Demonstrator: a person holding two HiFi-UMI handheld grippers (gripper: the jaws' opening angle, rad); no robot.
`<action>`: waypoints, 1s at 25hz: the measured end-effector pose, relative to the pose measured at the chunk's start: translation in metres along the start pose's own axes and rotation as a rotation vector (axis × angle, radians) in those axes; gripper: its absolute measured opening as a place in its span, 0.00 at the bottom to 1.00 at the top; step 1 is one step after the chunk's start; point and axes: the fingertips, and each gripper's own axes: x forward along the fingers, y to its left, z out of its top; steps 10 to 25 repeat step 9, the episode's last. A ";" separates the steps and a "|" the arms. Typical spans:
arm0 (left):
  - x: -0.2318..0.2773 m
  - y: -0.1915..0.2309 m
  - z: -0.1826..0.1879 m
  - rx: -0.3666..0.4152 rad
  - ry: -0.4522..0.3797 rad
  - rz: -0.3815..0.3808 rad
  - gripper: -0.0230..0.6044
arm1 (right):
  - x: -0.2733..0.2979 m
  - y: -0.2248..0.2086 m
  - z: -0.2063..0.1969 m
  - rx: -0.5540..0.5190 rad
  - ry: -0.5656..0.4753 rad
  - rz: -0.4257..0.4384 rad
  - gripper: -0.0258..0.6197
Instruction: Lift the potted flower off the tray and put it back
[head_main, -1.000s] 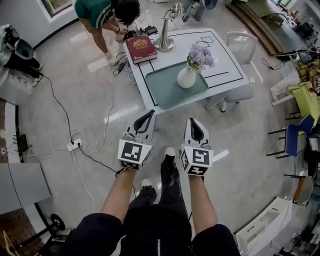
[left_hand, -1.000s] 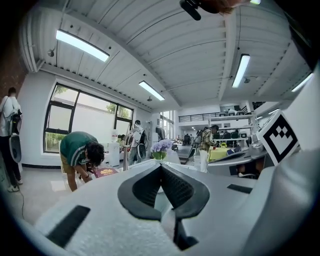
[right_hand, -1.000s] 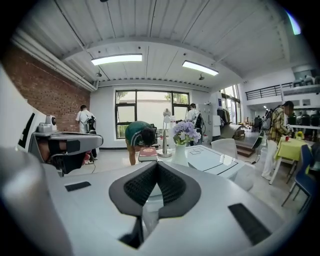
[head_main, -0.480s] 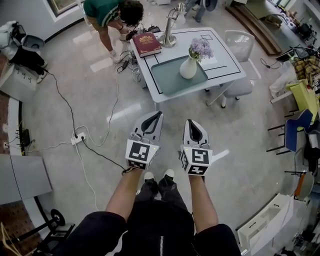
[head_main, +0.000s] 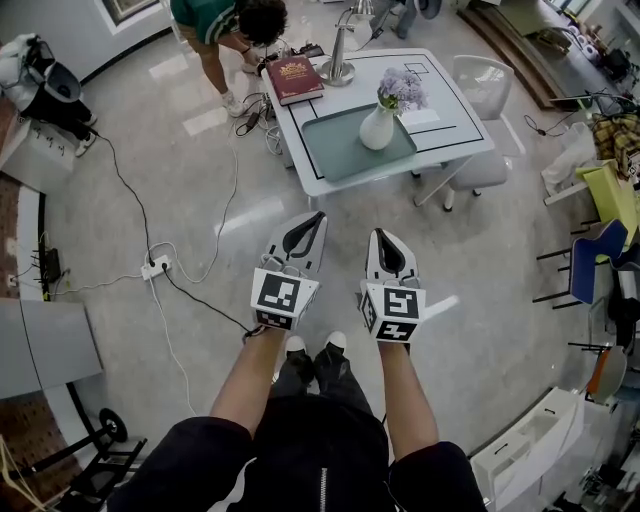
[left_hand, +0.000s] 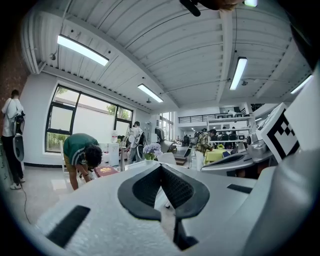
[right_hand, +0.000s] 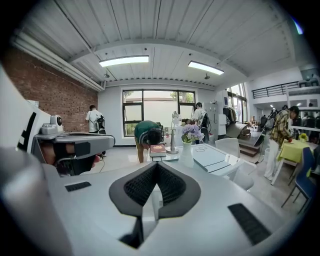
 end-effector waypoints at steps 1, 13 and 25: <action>0.002 0.001 0.001 0.000 -0.004 0.001 0.04 | 0.001 -0.001 0.001 0.000 -0.001 0.001 0.05; 0.014 0.002 0.006 -0.003 -0.003 0.001 0.04 | 0.011 -0.007 0.009 -0.003 -0.009 0.008 0.05; 0.014 0.002 0.006 -0.003 -0.003 0.001 0.04 | 0.011 -0.007 0.009 -0.003 -0.009 0.008 0.05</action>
